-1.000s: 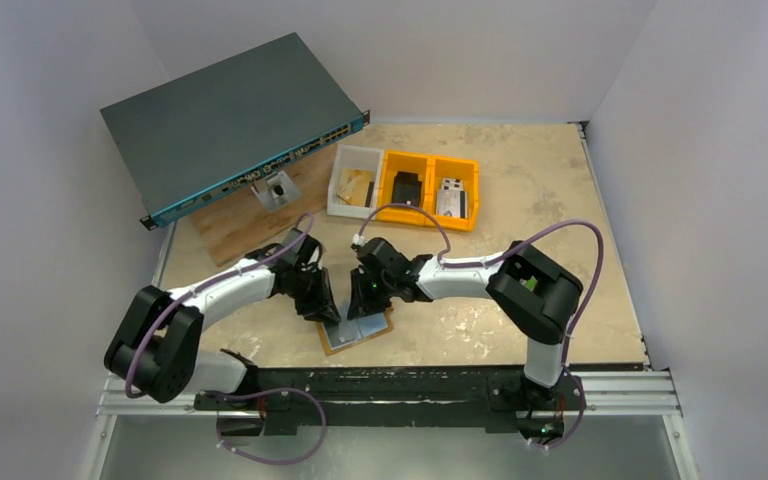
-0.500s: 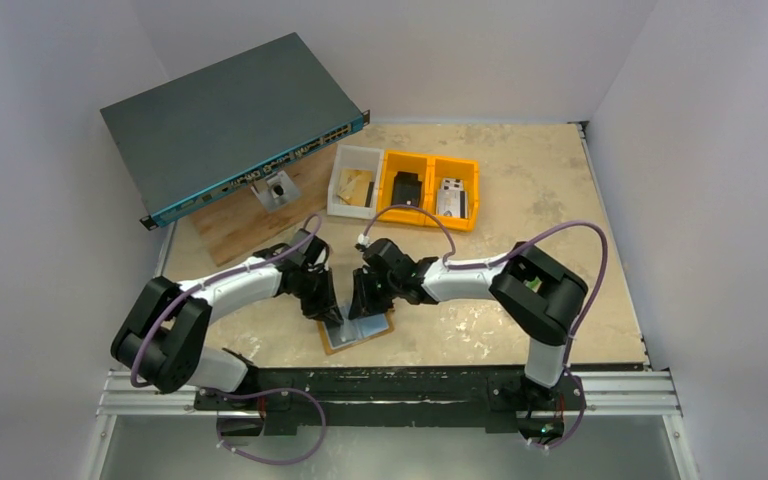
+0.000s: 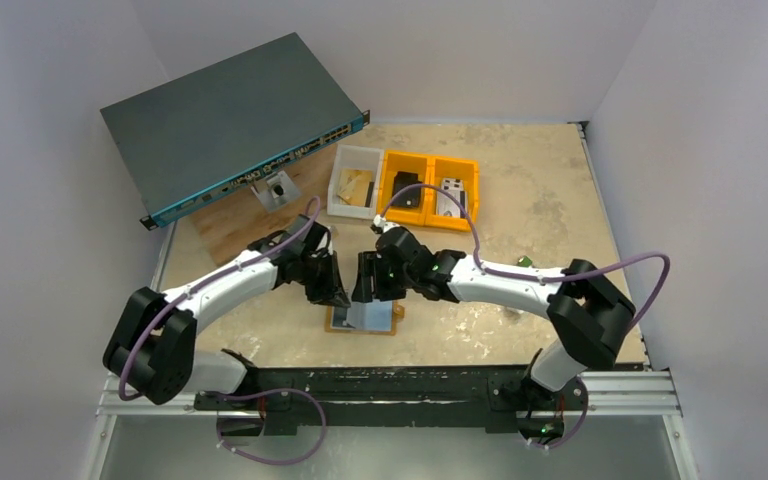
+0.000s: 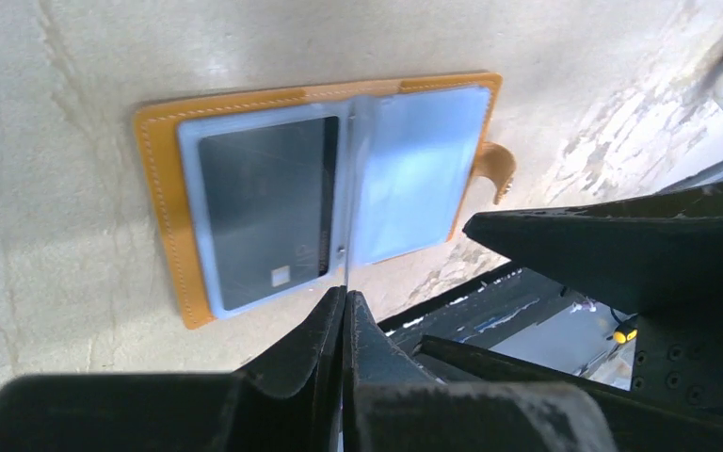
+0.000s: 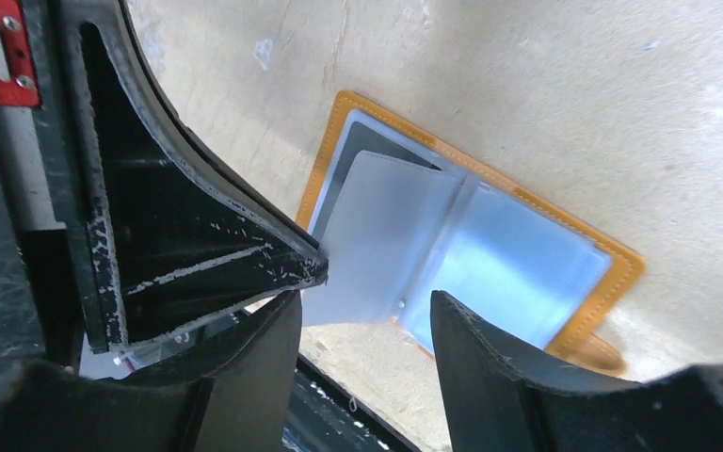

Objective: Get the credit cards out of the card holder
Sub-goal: Remove the credit card from the card holder.

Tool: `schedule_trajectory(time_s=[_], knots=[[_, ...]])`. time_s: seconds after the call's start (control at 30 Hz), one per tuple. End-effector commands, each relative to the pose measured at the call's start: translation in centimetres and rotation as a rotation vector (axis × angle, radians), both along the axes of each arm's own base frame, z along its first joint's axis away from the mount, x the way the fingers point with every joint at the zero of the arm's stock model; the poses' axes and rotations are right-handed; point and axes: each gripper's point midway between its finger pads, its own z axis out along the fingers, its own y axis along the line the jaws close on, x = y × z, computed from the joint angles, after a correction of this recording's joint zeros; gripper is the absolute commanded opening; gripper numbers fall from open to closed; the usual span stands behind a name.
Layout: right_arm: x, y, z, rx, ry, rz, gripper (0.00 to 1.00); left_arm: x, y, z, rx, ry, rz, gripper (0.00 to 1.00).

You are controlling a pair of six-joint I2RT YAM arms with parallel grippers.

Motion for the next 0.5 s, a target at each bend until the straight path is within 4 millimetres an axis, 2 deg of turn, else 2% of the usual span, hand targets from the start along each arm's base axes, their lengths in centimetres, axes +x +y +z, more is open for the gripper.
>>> schedule_trajectory(time_s=[0.0,0.07,0.23,0.47], knots=[[2.0,-1.9,1.5,-0.032,-0.060,-0.097,0.53,0.6,-2.0,2.1,-0.055,-0.048,-0.069,0.00],[2.4,-2.7,1.2,-0.044,-0.064,-0.126,0.53,0.7,-2.7,2.2,-0.060,-0.047,-0.081,0.00],[2.8,-4.7,1.0,-0.080,-0.079,-0.179,0.53,1.0,-4.4,2.6,-0.080,-0.049,-0.100,0.10],[3.1,-7.4,0.8,-0.104,-0.086,-0.262,0.54,1.3,-7.1,1.7,-0.100,-0.016,-0.144,0.19]])
